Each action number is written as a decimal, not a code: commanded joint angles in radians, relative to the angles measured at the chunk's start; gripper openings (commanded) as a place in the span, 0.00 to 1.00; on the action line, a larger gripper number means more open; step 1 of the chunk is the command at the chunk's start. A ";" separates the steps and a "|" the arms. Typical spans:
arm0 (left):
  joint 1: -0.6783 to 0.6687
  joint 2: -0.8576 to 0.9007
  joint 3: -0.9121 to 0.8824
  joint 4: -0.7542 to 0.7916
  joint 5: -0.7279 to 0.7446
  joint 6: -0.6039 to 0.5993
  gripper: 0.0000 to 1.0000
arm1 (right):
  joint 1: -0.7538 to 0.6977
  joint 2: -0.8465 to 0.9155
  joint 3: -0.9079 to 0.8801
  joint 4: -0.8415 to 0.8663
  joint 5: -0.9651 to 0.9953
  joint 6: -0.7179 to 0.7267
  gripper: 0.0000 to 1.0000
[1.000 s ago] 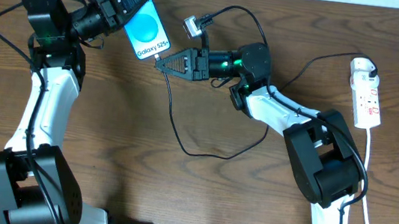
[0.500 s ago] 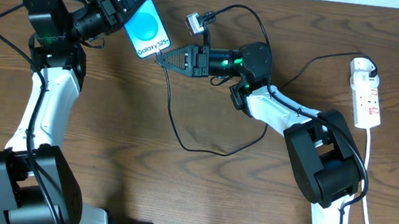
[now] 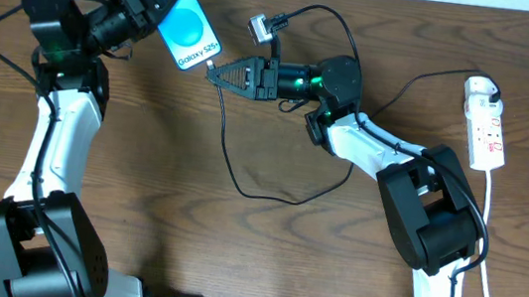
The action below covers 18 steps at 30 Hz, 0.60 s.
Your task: Plug charger to phone and switch on socket
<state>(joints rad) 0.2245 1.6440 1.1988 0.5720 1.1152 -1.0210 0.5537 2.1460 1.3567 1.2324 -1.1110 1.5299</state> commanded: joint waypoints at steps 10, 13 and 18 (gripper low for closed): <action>0.004 -0.010 0.000 0.013 0.080 -0.023 0.07 | 0.023 -0.001 0.018 0.005 -0.025 -0.065 0.01; 0.004 -0.010 0.000 0.013 0.083 -0.023 0.08 | 0.022 -0.001 0.018 0.005 -0.025 -0.065 0.01; -0.006 -0.010 0.000 0.013 0.109 -0.005 0.07 | 0.022 -0.001 0.018 0.006 -0.024 -0.065 0.01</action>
<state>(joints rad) 0.2264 1.6440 1.1988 0.5732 1.1839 -1.0393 0.5728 2.1460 1.3567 1.2324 -1.1370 1.4834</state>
